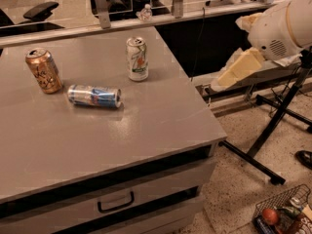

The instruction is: Move 7up can near orange can

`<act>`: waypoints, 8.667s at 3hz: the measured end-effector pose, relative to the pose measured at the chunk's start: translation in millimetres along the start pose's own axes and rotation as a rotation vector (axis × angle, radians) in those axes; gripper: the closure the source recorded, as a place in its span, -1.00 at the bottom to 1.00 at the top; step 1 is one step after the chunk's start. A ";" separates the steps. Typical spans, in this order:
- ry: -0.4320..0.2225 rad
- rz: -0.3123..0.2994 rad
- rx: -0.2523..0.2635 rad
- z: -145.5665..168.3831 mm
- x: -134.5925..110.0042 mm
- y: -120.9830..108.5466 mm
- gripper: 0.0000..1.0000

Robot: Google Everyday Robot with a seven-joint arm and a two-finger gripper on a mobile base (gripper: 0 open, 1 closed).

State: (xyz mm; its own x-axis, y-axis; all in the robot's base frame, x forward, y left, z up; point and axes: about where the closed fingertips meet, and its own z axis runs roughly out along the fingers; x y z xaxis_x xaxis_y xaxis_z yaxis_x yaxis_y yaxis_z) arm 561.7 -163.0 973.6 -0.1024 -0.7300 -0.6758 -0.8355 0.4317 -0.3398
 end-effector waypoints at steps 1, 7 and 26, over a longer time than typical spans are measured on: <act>-0.096 0.024 -0.024 25.7 -22.8 3.2 -1.00; -0.236 0.149 -0.170 199.2 -84.9 -17.4 -1.00; -0.414 0.094 -0.403 275.0 -214.2 69.7 -1.00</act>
Offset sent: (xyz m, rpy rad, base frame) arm 0.0654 0.0958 -0.0179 0.2659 -0.0002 0.0520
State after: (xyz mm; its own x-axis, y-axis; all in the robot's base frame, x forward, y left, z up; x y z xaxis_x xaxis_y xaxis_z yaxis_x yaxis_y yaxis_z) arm 673.8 169.1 914.8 -0.0343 -0.3950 -0.9181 -0.9807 0.1902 -0.0452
